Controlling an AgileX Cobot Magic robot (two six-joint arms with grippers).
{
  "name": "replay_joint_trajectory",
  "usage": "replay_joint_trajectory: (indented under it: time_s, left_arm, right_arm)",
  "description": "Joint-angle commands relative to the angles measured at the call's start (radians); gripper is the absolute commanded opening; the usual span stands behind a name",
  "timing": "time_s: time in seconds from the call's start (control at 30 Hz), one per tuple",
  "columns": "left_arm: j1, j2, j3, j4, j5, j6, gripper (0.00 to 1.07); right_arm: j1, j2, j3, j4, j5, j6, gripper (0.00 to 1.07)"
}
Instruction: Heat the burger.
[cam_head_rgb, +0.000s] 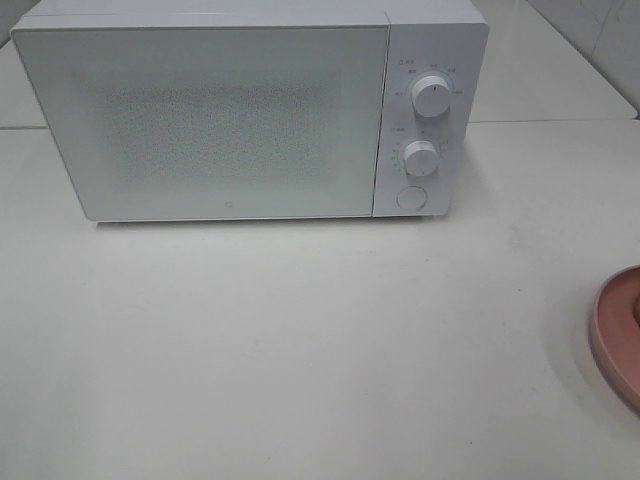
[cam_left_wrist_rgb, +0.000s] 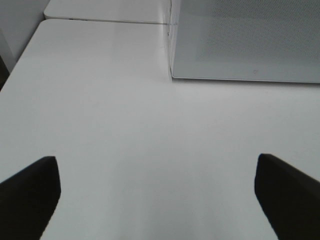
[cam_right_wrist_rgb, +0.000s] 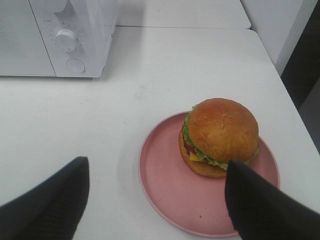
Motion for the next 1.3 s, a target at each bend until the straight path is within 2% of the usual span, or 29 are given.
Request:
replay_joint_trajectory:
  time_s: [0.03, 1.3]
  left_arm:
    - [0.015, -0.035, 0.002, 0.006, 0.002, -0.005, 0.98]
    - [0.015, -0.032, 0.002, 0.010, 0.001, -0.005, 0.98]
  right_arm:
    - [-0.006, -0.027, 0.003, 0.001, -0.001, -0.014, 0.75]
    - [-0.006, -0.027, 0.003, 0.001, -0.001, -0.014, 0.75]
